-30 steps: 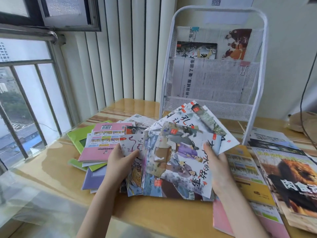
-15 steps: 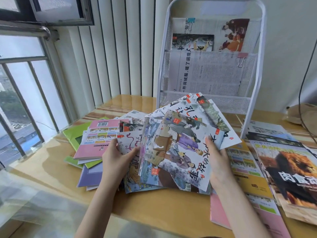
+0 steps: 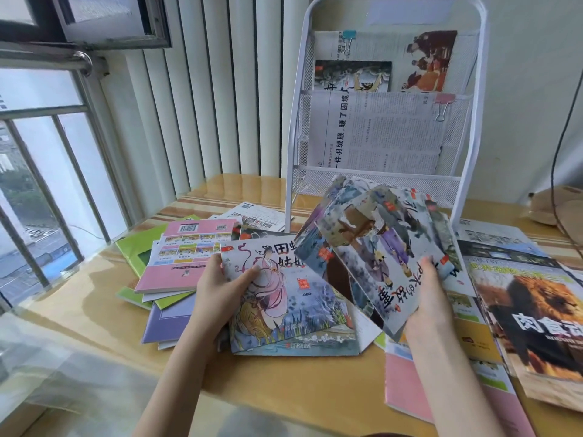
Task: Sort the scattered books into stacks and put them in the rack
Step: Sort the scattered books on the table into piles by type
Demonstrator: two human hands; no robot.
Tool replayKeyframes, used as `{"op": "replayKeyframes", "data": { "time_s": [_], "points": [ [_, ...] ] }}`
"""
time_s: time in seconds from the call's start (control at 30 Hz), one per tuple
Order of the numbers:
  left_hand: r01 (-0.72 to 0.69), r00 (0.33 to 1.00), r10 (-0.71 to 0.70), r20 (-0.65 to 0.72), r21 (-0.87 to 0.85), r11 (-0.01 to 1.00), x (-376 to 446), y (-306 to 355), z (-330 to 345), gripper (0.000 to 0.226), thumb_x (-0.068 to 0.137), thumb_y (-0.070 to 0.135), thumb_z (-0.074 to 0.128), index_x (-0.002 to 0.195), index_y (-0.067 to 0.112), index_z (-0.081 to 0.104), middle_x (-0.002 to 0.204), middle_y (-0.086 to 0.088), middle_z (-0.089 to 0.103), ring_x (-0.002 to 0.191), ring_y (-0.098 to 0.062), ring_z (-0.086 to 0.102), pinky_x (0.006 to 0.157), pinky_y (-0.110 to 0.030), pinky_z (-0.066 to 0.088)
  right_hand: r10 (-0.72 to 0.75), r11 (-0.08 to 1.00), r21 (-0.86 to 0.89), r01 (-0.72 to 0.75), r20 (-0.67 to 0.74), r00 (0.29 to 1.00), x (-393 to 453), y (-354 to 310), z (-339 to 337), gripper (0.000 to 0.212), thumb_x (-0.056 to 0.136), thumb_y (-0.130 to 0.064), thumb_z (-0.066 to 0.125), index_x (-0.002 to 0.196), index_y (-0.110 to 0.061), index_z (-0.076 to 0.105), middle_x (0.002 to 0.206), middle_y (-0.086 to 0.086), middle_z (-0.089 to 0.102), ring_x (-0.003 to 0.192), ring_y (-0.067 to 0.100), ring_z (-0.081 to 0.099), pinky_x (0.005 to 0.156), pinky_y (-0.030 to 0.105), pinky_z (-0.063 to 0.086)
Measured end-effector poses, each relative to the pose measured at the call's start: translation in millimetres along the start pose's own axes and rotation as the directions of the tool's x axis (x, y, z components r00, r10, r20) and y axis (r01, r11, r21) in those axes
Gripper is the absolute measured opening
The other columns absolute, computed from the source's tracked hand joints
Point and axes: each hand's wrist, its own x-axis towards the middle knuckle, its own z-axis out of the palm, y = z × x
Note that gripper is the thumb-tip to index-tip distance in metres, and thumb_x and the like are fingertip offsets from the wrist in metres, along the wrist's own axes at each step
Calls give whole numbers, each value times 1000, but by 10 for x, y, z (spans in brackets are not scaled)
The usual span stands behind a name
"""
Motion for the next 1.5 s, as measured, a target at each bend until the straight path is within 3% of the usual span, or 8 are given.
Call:
{"op": "replayKeyframes", "data": {
  "time_s": [0.23, 0.63, 0.77, 0.87, 0.97, 1.13, 1.3, 1.5],
  "points": [
    [128, 961, -172, 218, 201, 971, 87, 136, 55, 65, 61, 53, 74, 96, 7, 45, 88, -14, 62, 80, -27, 63, 74, -46, 53, -71, 994, -81, 71, 0, 997, -31, 7, 23, 60, 84, -50, 61, 132, -18, 47, 140, 6, 46, 128, 23, 43, 101, 37, 35],
    [-203, 979, 187, 85, 553, 809, -88, 334, 246, 51, 83, 20, 64, 130, 7, 48, 114, -12, 62, 109, -32, 55, 76, -32, 38, -37, 999, -39, 38, 48, 998, 33, 35, -7, 60, 79, -56, 63, 127, -23, 52, 133, 4, 53, 121, 23, 49, 100, 39, 38],
    [-230, 970, 241, -30, 196, 953, -146, 477, 279, 31, 96, 10, 47, 125, 8, 58, 115, -6, 66, 107, -20, 61, 79, -22, 43, -61, 998, -30, 64, 75, 995, 1, 20, -11, 46, 82, -52, 62, 119, -26, 53, 114, -1, 54, 103, 17, 50, 86, 32, 39],
    [47, 983, 14, 183, -323, 945, -173, 705, 275, 32, 100, 31, 42, 108, 12, 66, 87, 0, 69, 77, -10, 65, 63, -18, 49, -85, 995, -41, 90, 98, 992, -14, 18, -6, 34, 80, -53, 63, 104, -29, 56, 105, -3, 58, 97, 17, 54, 81, 31, 43],
    [28, 938, 51, 343, -222, 975, -161, 764, 297, 43, 83, 54, 55, 94, 14, 66, 76, 1, 69, 66, -11, 62, 58, -20, 45, -134, 989, -49, 141, 127, 983, -24, 33, -11, 22, 80, -48, 66, 88, -28, 62, 96, -8, 63, 87, 13, 60, 78, 30, 47],
    [-9, 915, 97, 392, -222, 975, -186, 696, 471, 33, 70, 23, 81, 96, 18, 61, 92, -1, 74, 81, -15, 72, 69, -31, 58, -294, 954, -4, 299, 167, 941, -75, 78, 7, 22, 69, -42, 74, 90, -35, 69, 98, -12, 72, 100, 13, 64, 96, 43, 48],
    [75, 967, 33, 253, -405, 911, -257, 567, 538, 25, 84, 6, 68, 104, 18, 60, 95, -5, 73, 80, -18, 71, 64, -28, 57, -292, 956, 42, 289, 150, 944, -103, 81, 32, 23, 78, -51, 63, 89, -31, 61, 95, -7, 67, 87, 14, 64, 76, 36, 54],
    [245, 953, -302, -21, -534, 809, -111, 361, 407, 29, 89, 11, 64, 115, 2, 56, 101, -18, 68, 74, -24, 66, 51, -27, 53, -236, 957, 185, 222, 56, 970, -36, 52, -5, 31, 84, -46, 63, 111, -30, 64, 116, -5, 65, 105, 20, 63, 90, 46, 52]
  ]
}}
